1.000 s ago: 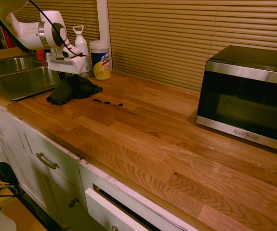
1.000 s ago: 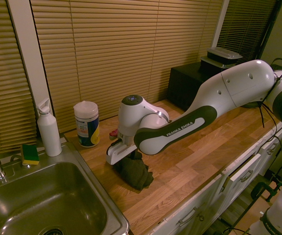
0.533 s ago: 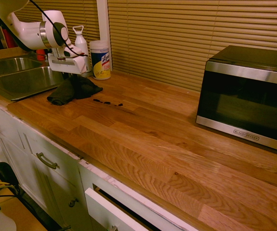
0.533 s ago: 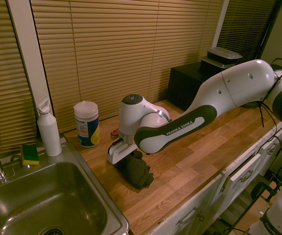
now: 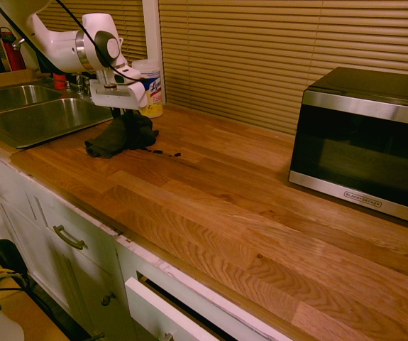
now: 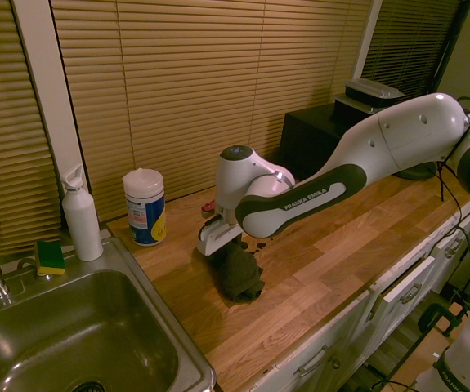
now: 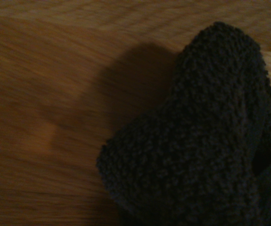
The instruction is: Clear the spill
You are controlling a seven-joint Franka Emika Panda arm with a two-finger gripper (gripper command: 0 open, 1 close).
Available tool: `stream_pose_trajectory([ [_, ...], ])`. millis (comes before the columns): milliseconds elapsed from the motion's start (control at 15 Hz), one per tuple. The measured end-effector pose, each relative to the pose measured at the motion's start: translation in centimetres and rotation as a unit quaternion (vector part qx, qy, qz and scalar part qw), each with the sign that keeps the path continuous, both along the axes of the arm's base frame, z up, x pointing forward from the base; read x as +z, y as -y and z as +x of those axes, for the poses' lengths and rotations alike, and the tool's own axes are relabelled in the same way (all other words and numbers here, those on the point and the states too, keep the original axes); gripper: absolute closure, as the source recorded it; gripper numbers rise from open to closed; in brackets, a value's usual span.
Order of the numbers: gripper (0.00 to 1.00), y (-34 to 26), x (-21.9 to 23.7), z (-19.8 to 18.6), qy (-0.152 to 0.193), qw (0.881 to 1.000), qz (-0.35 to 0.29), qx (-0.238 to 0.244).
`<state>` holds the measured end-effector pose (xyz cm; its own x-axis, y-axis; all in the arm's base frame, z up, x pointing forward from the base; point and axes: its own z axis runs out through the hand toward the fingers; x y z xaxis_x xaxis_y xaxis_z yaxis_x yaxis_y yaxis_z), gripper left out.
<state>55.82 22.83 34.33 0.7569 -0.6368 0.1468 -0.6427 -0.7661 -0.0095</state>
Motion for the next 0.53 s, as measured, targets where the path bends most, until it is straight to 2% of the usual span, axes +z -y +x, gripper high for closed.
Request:
stream_pose_trajectory([
  [533, 1.0, 10.4, 0.8, 1.6, 0.002, 0.999, -0.015, -0.042],
])
